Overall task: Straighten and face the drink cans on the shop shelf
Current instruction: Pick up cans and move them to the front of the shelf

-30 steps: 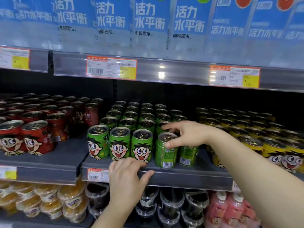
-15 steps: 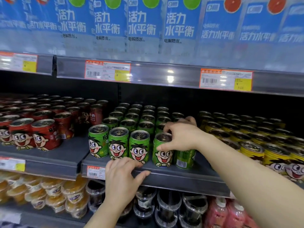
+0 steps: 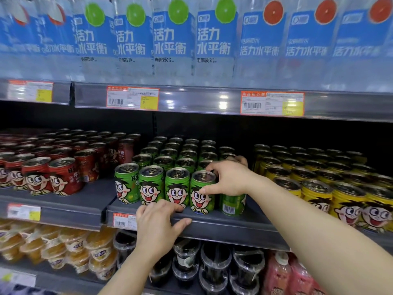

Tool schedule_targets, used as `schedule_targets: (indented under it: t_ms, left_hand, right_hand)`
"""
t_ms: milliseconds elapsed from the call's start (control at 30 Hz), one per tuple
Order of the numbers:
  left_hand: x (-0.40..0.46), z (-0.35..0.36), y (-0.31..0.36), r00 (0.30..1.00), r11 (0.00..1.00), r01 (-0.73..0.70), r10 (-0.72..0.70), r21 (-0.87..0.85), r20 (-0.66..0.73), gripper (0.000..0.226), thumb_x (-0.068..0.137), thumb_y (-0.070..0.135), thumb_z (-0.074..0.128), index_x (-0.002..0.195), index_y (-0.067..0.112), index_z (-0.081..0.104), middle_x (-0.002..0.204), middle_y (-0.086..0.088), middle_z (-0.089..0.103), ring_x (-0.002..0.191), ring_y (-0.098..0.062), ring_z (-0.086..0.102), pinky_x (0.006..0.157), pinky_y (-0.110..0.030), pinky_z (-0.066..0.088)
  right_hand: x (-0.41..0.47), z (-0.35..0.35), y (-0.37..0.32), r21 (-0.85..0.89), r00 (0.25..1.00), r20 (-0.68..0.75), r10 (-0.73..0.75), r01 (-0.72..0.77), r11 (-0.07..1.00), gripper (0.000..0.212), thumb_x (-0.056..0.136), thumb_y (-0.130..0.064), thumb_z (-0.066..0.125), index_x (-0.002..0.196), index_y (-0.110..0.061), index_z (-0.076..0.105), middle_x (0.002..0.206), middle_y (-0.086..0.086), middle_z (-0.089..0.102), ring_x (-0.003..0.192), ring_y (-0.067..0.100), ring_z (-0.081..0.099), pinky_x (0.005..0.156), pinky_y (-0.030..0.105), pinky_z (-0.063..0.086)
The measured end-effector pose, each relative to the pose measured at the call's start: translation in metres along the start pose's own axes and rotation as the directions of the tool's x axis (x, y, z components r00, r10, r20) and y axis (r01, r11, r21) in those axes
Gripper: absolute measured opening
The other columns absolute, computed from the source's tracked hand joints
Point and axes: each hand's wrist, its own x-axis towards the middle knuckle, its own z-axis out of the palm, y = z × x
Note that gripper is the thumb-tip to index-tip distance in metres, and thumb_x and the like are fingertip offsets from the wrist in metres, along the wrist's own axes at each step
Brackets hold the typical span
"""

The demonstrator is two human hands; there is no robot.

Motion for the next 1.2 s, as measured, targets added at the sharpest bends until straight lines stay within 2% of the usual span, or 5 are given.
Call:
schedule_targets:
  t_ms: [333,500,667,967,1200]
  left_hand:
    - [-0.006,0.010,0.022,0.994,0.993,-0.111,0.112,-0.026,0.018,0.034,0.066,0.055,0.075,0.092,0.034,0.071,0.086,0.017,0.065,0.086,-0.015,0.059,0.081,-0.028,0.023]
    - [-0.005,0.019,0.031,0.996,0.993,-0.084,0.085,-0.078,0.009,0.025,0.066,0.049,0.079,0.083,0.033,0.071,0.078,0.017,0.064,0.077,-0.013,0.060,0.076,-0.032,0.033]
    - [-0.005,0.022,0.027,0.994,0.991,-0.101,0.097,-0.087,-0.047,0.023,0.065,0.050,0.073,0.080,0.033,0.070,0.073,0.017,0.062,0.072,-0.012,0.059,0.071,-0.032,0.033]
    - [-0.006,0.023,0.029,0.996,0.993,-0.083,0.079,-0.088,-0.053,0.026,0.065,0.052,0.067,0.080,0.031,0.071,0.075,0.016,0.064,0.074,-0.014,0.059,0.073,-0.032,0.032]
    - [-0.006,0.021,0.029,0.996,0.993,-0.078,0.075,-0.087,-0.041,0.024,0.067,0.049,0.071,0.083,0.031,0.072,0.077,0.016,0.065,0.076,-0.015,0.061,0.075,-0.032,0.033]
  right_hand:
    - [-0.028,-0.042,0.040,-0.092,0.981,0.190,0.027,-0.009,0.996,0.064,0.081,-0.048,0.065,0.139,-0.037,0.040,0.144,-0.004,0.044,0.130,0.022,0.039,0.108,0.039,0.028]
    - [-0.024,-0.029,0.033,-0.206,0.993,0.063,0.102,-0.087,0.975,0.066,0.074,-0.071,0.054,0.128,-0.032,0.050,0.126,0.001,0.056,0.125,0.027,0.036,0.103,0.046,0.019]
    - [-0.034,-0.021,0.038,-0.149,0.993,0.072,0.095,-0.083,0.985,0.067,0.078,-0.066,0.055,0.138,-0.040,0.040,0.140,0.000,0.047,0.134,0.029,0.029,0.108,0.047,0.015]
    - [-0.039,-0.013,0.039,-0.127,0.977,-0.184,0.111,-0.136,0.983,0.054,0.070,-0.075,0.055,0.091,-0.026,0.066,0.090,-0.006,0.064,0.105,0.021,0.050,0.103,0.045,0.022]
    - [-0.039,-0.023,0.050,0.073,0.991,-0.043,0.124,-0.120,0.990,0.037,0.078,-0.064,0.058,0.081,-0.027,0.060,0.090,-0.007,0.063,0.097,0.016,0.054,0.103,0.045,0.026]
